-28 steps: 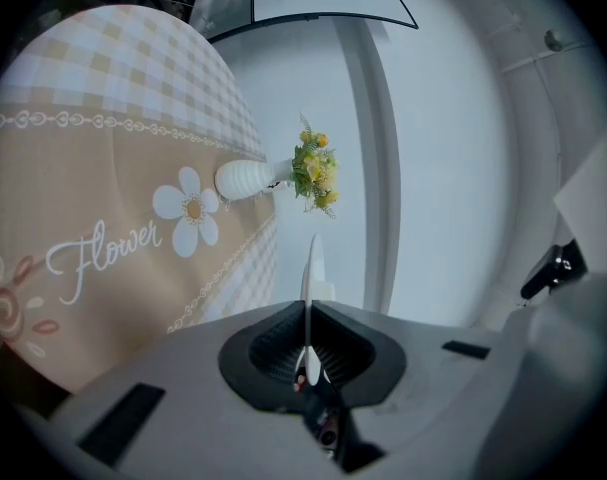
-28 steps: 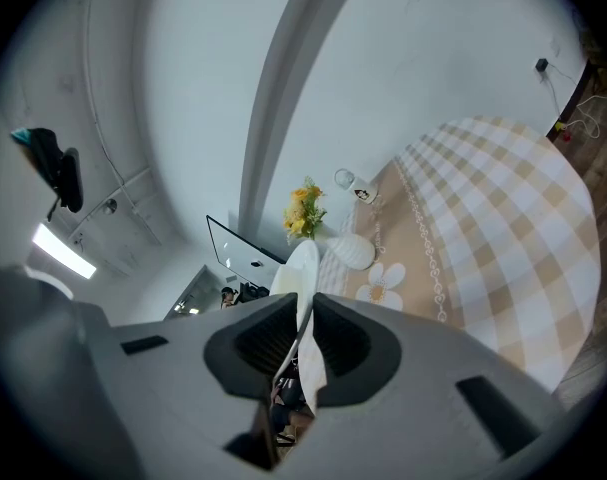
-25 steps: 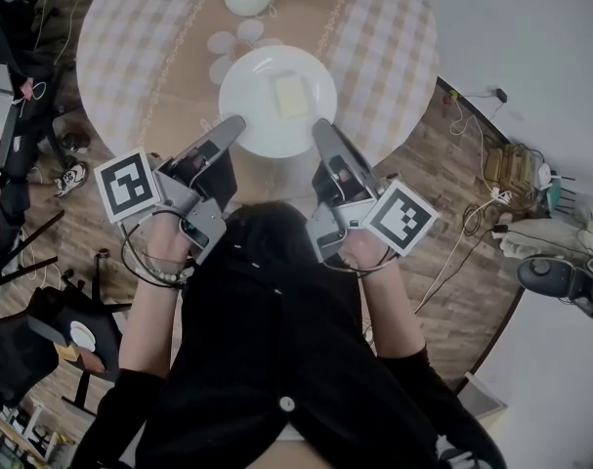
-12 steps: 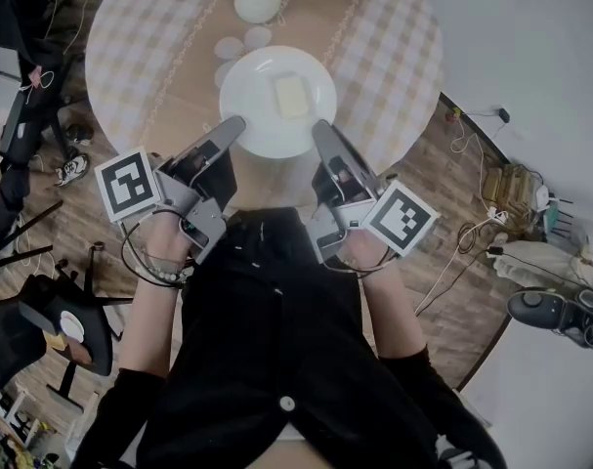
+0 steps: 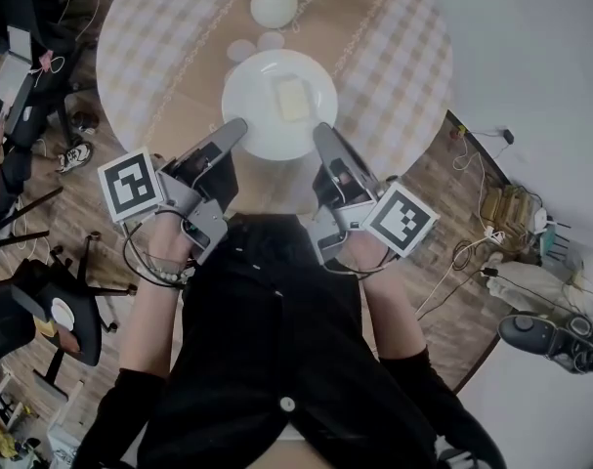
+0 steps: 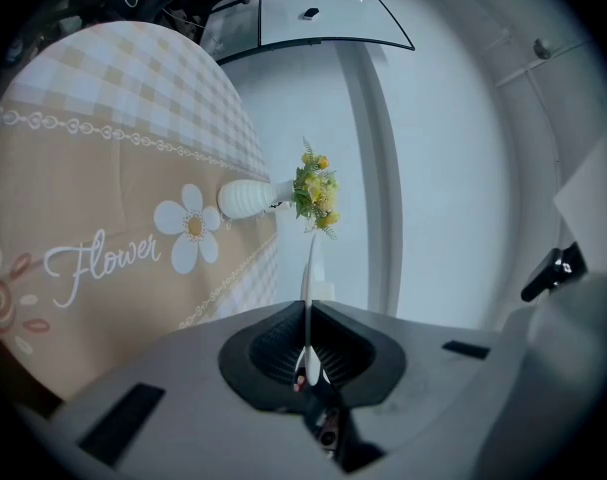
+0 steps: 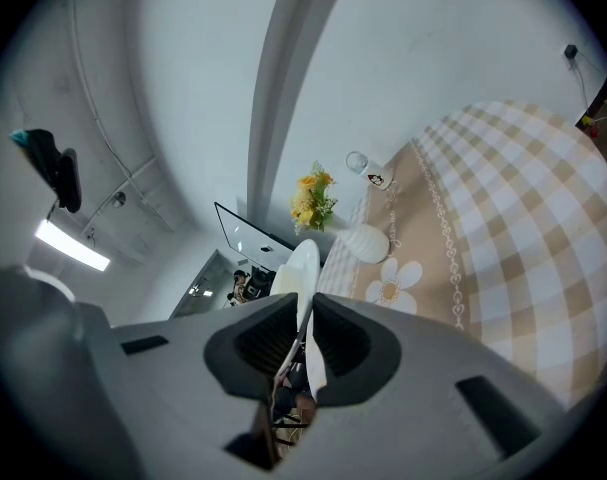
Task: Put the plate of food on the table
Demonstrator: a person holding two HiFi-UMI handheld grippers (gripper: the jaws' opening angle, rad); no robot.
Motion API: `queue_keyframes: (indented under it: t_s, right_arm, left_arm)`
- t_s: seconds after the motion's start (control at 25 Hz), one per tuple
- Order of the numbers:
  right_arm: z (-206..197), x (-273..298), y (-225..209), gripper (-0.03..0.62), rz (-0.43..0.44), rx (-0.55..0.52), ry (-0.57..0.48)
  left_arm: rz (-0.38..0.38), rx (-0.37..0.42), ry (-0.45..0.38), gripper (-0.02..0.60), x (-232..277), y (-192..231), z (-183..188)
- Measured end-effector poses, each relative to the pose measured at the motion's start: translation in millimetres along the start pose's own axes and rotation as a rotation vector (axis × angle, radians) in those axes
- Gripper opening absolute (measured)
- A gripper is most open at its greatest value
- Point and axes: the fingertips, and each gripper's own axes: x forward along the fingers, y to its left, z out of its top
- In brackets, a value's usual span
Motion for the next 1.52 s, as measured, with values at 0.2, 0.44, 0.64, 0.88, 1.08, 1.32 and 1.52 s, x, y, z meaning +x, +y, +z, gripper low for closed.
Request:
queue_keyframes:
  t_s: [0.2, 0.44, 0.64, 0.88, 1.08, 1.32, 1.52]
  right_arm:
    - [3, 5, -9, 0.035, -0.009, 0.010, 0.022]
    - [3, 11, -22, 0.037, -0.018, 0.020, 0.044]
    - [-1, 17, -35, 0.037, -0.030, 0.033, 0.063]
    - [-8, 24, -56, 0.037, -0.055, 0.058, 0.087]
    - [-16, 28, -78, 0.037, -0.091, 0.093, 0.110]
    - [-26, 36, -109, 0.037, -0.144, 0.120, 0.148]
    - [-31, 39, -133, 0.037, -0.186, 0.166, 0.153]
  left_arm:
    - [0.016, -0.005, -0.006, 0.011, 7, 5, 4]
    - [0.039, -0.014, 0.002, 0.011, 15, 17, 6]
    - [0.069, -0.024, 0.015, 0.011, 21, 31, 7]
    - [0.102, -0.028, 0.037, 0.011, 31, 50, 8]
    - [0.142, -0.049, 0.049, 0.009, 39, 70, 8]
    - [0.181, -0.052, 0.064, 0.009, 51, 91, 12]
    - [0.172, -0.044, 0.067, 0.009, 64, 107, 14]
